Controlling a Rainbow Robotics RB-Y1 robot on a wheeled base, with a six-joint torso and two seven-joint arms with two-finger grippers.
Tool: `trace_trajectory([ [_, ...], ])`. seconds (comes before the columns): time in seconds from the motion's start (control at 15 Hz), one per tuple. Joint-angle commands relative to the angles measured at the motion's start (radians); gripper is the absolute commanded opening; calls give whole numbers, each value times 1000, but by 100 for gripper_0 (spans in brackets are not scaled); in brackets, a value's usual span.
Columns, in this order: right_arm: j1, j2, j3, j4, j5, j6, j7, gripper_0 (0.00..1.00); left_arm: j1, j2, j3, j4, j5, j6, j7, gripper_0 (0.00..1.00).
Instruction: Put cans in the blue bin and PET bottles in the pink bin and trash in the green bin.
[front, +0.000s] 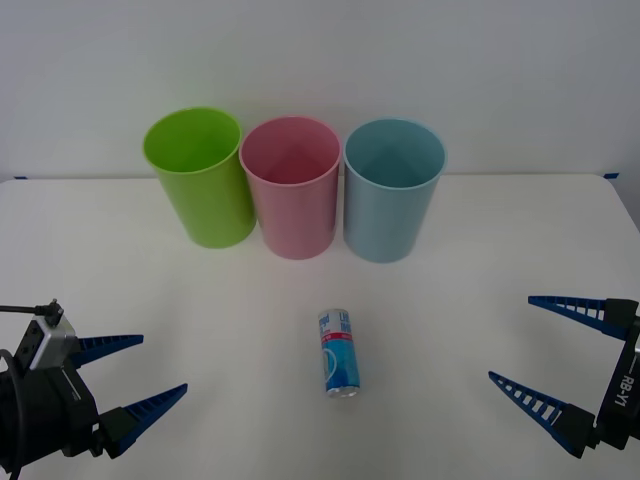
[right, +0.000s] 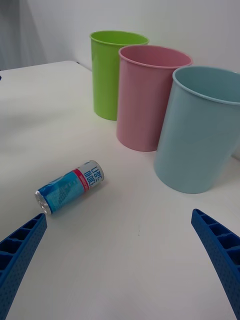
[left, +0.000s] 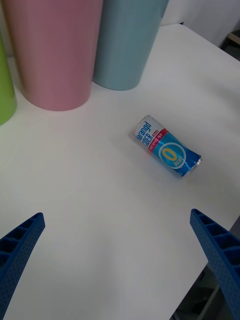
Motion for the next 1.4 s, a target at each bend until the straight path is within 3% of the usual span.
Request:
trace_trajectory([
  [0.07,0,0,0,0,0,0,0,100,0,0,0,0,0,0,0,99],
  [1.07,-5,2,-26,-21,-9,-5,-15,100,0,0,0,0,0,0,0,100],
  [1.4,8,-100,-49,-117,29,2,-298,100,0,0,0,0,0,0,0,99],
])
